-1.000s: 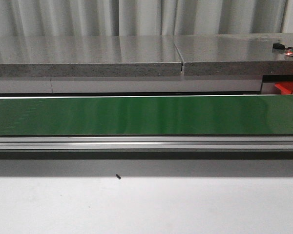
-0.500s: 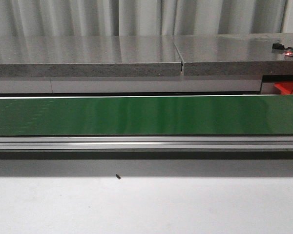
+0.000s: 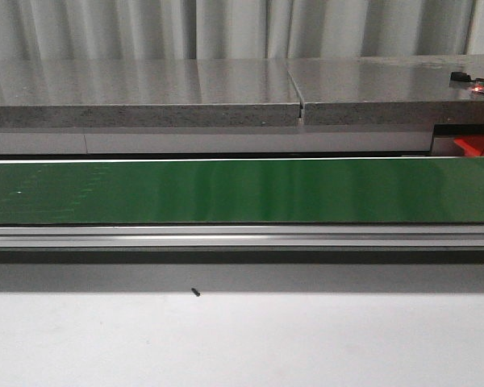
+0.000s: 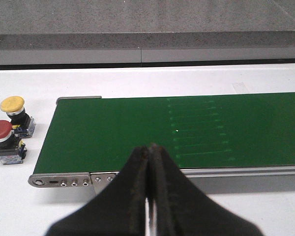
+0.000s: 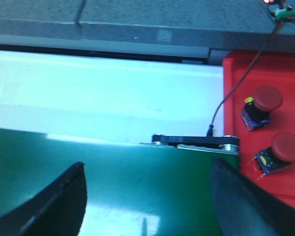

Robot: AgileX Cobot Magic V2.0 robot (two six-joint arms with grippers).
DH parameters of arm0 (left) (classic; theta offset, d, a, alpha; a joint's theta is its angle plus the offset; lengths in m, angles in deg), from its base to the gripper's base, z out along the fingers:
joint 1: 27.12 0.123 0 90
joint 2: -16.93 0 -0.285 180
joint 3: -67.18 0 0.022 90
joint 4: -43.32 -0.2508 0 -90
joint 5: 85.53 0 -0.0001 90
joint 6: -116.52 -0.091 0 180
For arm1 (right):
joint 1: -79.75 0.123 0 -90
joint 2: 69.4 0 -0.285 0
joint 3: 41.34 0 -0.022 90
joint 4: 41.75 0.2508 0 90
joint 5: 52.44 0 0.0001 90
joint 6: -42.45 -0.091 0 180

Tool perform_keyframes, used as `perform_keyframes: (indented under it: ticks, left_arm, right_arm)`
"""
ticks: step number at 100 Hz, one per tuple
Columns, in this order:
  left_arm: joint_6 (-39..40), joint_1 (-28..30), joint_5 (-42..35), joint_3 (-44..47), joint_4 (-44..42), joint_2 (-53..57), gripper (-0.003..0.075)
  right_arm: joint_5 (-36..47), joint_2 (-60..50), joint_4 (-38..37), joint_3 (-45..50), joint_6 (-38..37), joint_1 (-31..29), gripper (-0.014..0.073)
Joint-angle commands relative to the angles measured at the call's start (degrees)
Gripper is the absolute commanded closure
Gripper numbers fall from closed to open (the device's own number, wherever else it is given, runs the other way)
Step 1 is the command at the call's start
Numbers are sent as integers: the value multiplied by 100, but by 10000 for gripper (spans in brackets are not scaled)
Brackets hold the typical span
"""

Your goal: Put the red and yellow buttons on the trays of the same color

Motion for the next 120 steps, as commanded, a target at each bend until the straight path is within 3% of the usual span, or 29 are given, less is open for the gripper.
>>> perform_keyframes:
  ticks: [1,19,33,59,79,120]
  left_arm:
    - [22,-26,-449,-149,115,-42,741]
    - [22,-26,-449,-149,115,-42,741]
    - [22,-26,-449,-149,115,-42,741]
    - [22,-26,-449,-149,115,-42,741]
    - [22,-26,-449,-149,115,-42,741]
    - [22,-26,-449,-149,115,-42,741]
  right_arm:
    - [360,-567,-144,109,71,264,67]
    - [390,-1548,-364,878,137,556,87]
    - [342,-2295,-370,1475,262,559,172]
    - [177,-3346,-370,2157,262,559,446]
    - [162,-3559,-370,2321,262,559,665]
    - [162,-3559,-365,2321,262,559,663]
